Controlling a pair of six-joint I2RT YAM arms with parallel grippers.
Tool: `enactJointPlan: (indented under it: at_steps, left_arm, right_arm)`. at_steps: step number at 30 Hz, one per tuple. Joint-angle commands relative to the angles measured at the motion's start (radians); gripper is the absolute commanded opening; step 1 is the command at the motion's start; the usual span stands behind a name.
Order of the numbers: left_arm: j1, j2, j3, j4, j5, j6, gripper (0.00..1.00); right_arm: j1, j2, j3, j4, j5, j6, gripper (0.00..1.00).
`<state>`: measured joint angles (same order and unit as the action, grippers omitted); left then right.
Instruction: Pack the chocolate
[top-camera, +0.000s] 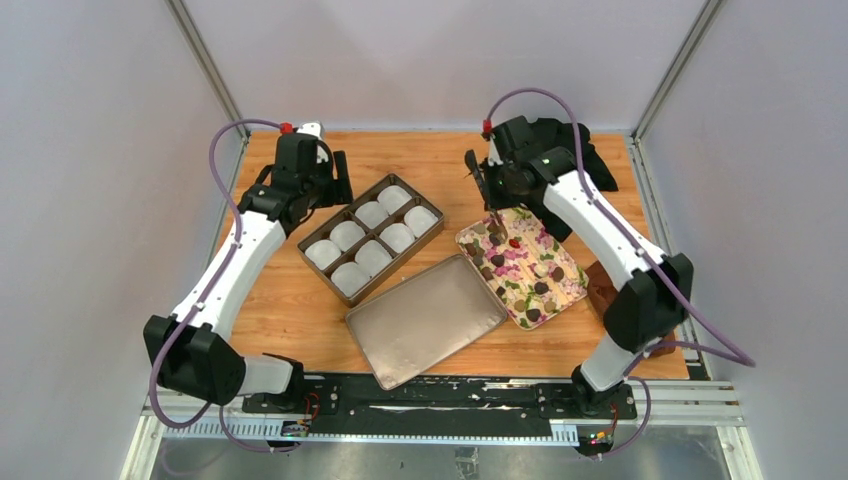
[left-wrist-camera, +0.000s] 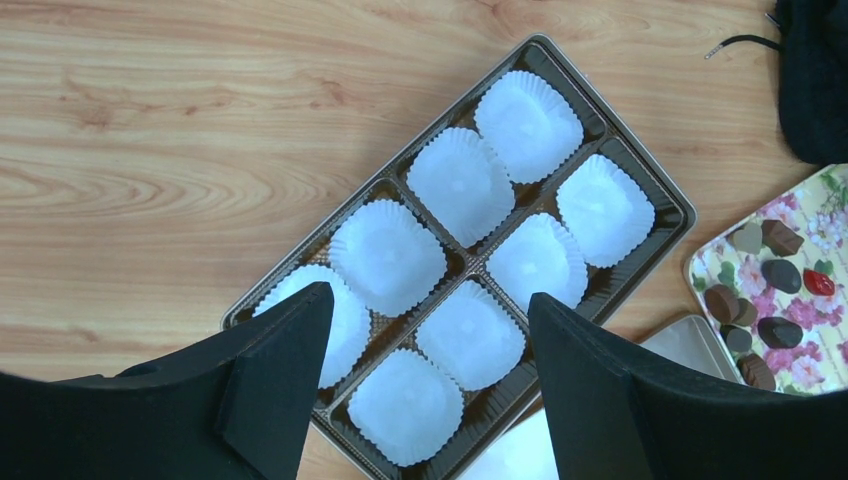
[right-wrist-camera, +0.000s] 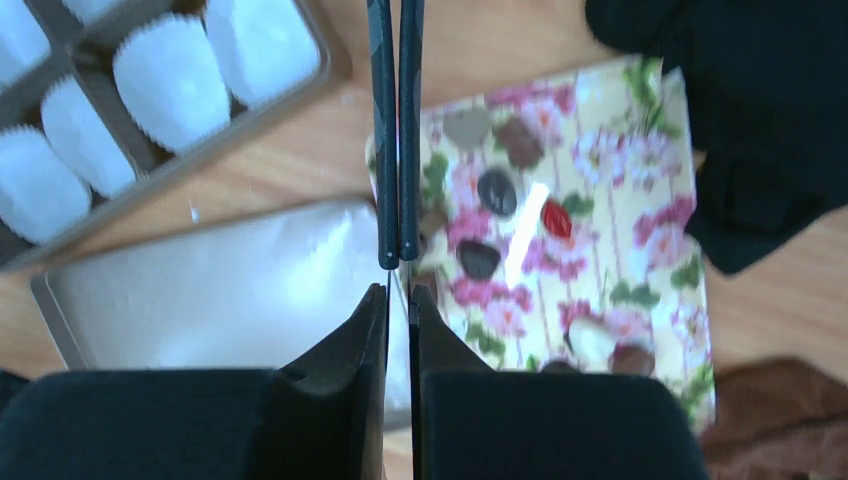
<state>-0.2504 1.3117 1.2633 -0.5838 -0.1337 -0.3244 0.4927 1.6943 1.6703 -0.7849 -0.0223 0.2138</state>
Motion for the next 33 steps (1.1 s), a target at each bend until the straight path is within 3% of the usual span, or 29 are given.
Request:
enactJointPlan:
  at_steps: [1, 10, 25, 33]
  left_arm:
    - [0.004, 0.033, 0.036, 0.025, 0.001, 0.008, 0.77]
    - [0.005, 0.073, 0.037, 0.050, 0.042, -0.010, 0.77]
    - [0.005, 0.079, 0.009, 0.024, 0.023, -0.003, 0.77]
    - [0.005, 0.071, 0.010, 0.023, 0.024, -0.005, 0.77]
  right_arm:
    - [-0.006, -0.113, -0.158, -0.179, 0.004, 0.044, 0.03]
    - [-0.025, -0.214, -0.310, -0.270, 0.021, 0.063, 0.11]
    - [-0.092, -0.114, -0.281, -0.331, -0.059, 0.005, 0.27]
    - [-0.094, -0.056, -0.238, -0.338, -0.068, -0.019, 0.30]
